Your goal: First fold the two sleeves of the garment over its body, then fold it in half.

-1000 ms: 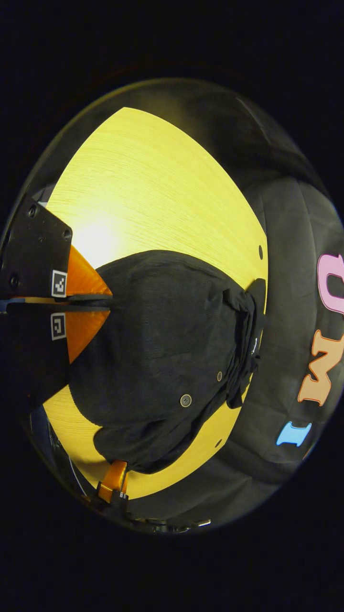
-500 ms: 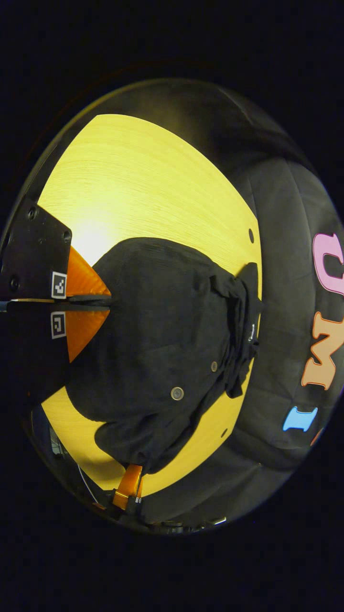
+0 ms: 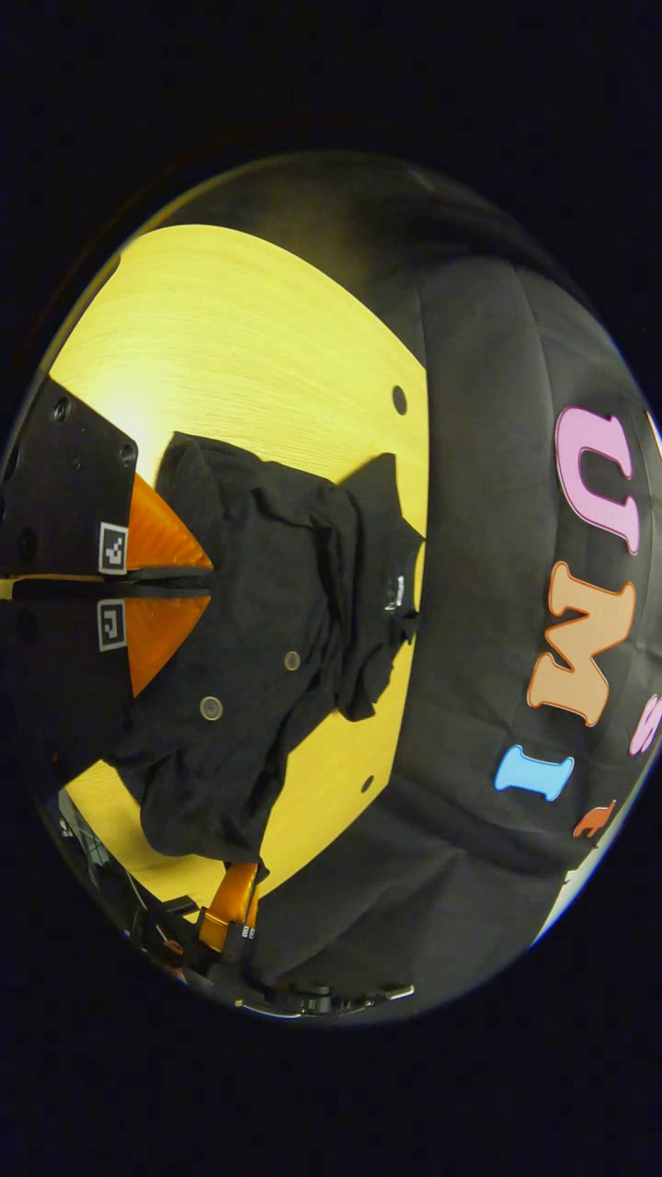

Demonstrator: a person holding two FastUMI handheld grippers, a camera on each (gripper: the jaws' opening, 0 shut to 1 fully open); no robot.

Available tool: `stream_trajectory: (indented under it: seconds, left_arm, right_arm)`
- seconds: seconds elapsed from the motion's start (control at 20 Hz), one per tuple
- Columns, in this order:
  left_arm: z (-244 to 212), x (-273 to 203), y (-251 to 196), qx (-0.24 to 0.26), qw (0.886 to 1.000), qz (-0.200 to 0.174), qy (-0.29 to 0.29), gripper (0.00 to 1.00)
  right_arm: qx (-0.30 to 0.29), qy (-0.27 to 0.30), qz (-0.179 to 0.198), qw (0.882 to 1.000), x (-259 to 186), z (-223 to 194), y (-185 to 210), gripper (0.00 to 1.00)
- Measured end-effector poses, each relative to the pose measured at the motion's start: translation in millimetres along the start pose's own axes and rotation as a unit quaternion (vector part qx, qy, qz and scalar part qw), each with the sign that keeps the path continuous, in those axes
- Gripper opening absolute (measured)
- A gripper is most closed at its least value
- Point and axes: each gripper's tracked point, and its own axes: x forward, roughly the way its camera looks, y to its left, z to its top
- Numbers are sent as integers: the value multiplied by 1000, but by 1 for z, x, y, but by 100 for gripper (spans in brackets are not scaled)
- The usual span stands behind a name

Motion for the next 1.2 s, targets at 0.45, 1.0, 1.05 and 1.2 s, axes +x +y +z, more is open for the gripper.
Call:
stream_trajectory:
  seconds: [0.45,1.0,1.05,1.2]
  left_arm:
    - [101,29,15,2,997,-1,-72,0]
    - [208,107,55,-22,989,72,-124,0]
    - [213,117,59,-22,989,78,-123,0]
    - [223,146,75,-20,988,96,-123,0]
  right_arm:
    - [-27,-49,13,998,26,90,15,2]
    - [8,-83,62,995,126,224,-4,2]
    - [9,-84,66,994,136,234,-3,2]
    - [3,-87,70,994,173,260,-2,2]
